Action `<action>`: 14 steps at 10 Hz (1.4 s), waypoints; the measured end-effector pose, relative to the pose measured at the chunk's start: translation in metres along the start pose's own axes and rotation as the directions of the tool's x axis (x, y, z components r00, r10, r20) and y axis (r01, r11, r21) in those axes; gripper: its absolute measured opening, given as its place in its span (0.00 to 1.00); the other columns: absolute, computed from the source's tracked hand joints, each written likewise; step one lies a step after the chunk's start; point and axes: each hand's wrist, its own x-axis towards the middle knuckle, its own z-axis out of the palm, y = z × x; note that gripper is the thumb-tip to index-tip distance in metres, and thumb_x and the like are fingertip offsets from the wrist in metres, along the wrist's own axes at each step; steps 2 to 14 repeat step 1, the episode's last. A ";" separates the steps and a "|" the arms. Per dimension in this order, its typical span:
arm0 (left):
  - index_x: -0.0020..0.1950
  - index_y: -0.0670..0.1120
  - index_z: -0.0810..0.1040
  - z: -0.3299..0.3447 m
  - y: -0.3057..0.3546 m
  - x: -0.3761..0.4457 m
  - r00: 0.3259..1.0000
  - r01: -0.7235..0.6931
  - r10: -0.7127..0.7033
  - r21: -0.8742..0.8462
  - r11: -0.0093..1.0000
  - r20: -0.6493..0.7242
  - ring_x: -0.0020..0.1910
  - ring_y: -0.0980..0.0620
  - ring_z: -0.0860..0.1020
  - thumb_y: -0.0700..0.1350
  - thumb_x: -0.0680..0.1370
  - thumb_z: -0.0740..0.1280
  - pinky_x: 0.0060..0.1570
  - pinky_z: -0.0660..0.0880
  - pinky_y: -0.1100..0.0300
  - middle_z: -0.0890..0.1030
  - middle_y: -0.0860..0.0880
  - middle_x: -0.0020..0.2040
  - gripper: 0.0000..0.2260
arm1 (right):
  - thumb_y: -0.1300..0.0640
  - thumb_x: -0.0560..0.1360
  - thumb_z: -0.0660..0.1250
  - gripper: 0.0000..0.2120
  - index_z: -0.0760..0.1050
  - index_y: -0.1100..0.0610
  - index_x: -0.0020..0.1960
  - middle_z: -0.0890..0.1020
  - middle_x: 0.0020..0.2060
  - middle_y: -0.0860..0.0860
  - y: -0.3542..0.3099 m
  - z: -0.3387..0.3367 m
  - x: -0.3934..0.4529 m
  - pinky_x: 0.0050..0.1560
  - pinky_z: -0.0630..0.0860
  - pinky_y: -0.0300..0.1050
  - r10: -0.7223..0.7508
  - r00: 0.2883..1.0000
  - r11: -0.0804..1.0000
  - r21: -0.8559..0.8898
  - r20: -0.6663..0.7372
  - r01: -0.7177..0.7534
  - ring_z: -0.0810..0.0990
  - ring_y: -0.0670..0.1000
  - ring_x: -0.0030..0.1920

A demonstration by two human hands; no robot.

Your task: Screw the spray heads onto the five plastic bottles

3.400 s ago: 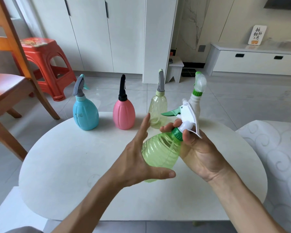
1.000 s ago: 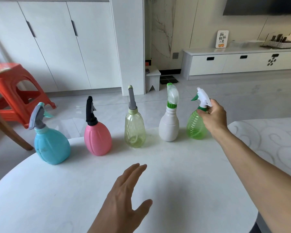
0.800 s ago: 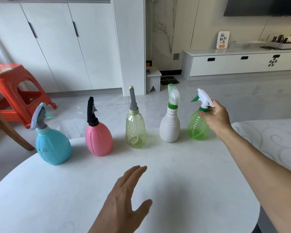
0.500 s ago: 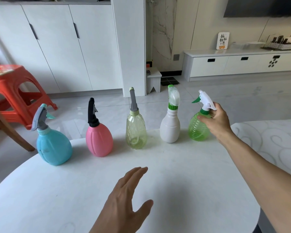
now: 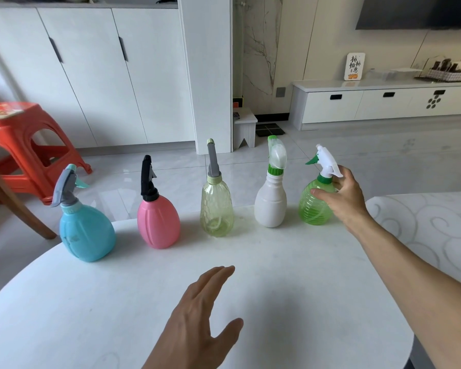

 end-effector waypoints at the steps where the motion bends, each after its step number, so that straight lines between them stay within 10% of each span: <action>1: 0.69 0.69 0.53 -0.002 0.002 0.000 0.999 0.013 -0.013 -0.004 1.000 0.042 0.64 0.81 0.53 0.54 0.74 0.72 0.58 0.52 0.84 0.59 0.71 0.70 0.33 | 0.56 0.64 0.81 0.34 0.69 0.48 0.65 0.79 0.59 0.47 0.004 0.000 -0.004 0.57 0.70 0.45 0.026 1.000 0.999 0.031 0.010 -0.026 0.76 0.53 0.63; 14: 0.69 0.69 0.53 -0.002 0.002 0.000 0.999 0.013 -0.013 -0.004 1.000 0.042 0.64 0.81 0.53 0.54 0.74 0.72 0.58 0.52 0.84 0.59 0.71 0.70 0.33 | 0.56 0.64 0.81 0.34 0.69 0.48 0.65 0.79 0.59 0.47 0.004 0.000 -0.004 0.57 0.70 0.45 0.026 1.000 0.999 0.031 0.010 -0.026 0.76 0.53 0.63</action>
